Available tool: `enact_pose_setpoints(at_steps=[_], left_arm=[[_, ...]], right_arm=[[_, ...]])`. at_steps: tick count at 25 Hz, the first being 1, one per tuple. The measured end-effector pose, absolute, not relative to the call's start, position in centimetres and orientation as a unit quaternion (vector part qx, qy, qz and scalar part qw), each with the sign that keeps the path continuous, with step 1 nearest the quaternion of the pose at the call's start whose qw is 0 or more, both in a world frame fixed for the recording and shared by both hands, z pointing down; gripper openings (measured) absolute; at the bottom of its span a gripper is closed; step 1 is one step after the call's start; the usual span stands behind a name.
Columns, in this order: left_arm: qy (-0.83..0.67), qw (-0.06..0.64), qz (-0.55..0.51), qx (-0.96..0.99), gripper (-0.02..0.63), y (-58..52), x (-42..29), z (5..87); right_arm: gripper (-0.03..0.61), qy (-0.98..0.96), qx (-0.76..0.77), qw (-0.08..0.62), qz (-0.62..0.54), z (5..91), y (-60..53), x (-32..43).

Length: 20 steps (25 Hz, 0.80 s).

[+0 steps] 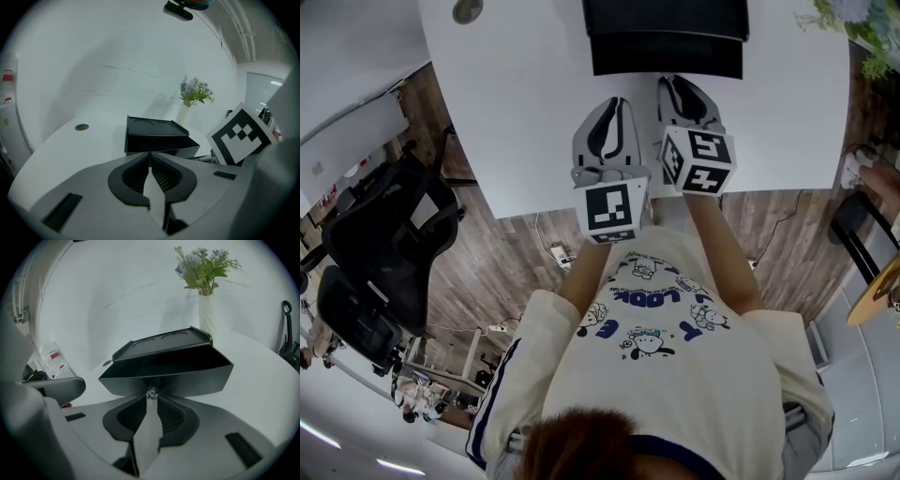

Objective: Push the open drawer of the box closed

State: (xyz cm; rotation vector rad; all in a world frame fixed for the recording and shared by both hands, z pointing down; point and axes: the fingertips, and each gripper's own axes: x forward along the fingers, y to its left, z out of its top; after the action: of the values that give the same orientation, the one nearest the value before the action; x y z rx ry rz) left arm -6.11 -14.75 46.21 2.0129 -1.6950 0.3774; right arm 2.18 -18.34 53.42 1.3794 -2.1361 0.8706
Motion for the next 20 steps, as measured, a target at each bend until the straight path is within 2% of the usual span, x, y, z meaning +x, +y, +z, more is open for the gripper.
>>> enact_pose_setpoints(at_steps=[20], left_arm=[[-0.618, 0.242, 0.136, 0.735, 0.029, -17.4, -6.9, 46.4]], right_arm=[[0.086, -0.777, 0.502, 0.221, 0.31, 53.5, -22.6, 1.6]])
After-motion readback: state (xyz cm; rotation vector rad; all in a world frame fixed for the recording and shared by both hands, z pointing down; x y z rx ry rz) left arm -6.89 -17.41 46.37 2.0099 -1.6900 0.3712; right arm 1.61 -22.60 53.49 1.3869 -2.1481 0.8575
